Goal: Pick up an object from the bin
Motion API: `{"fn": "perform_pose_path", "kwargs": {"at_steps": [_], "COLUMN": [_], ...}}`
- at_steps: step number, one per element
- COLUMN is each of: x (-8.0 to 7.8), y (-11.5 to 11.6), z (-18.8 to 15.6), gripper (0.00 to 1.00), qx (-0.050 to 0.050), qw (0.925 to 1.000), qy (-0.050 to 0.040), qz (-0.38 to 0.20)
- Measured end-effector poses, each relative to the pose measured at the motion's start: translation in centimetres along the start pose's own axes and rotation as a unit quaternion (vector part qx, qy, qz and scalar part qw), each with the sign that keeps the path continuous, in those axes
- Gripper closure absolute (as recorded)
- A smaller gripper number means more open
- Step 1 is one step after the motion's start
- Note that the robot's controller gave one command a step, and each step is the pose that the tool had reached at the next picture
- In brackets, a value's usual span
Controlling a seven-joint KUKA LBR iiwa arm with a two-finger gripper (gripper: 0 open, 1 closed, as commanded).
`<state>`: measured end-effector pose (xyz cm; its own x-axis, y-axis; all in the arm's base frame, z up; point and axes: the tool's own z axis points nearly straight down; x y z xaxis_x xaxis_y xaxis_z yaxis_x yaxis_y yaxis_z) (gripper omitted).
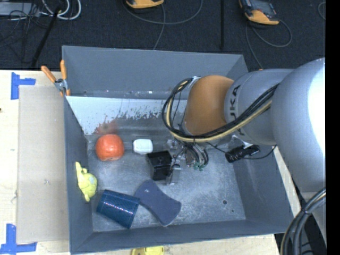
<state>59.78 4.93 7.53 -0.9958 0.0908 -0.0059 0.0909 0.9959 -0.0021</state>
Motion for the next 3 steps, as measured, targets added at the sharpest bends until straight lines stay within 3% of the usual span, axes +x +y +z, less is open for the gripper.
{"fn": "perform_pose_path", "kwargs": {"at_steps": [2, 3], "x": [0.3, 0.1], "y": [0.0, 0.0], "z": [-2.8, -4.8], "gripper": [1.0, 1.0], "qx": [0.0, -0.001], "qw": [1.0, 1.0], "qy": [0.0058, 0.0039], "qz": [0.0, 0.0]}}
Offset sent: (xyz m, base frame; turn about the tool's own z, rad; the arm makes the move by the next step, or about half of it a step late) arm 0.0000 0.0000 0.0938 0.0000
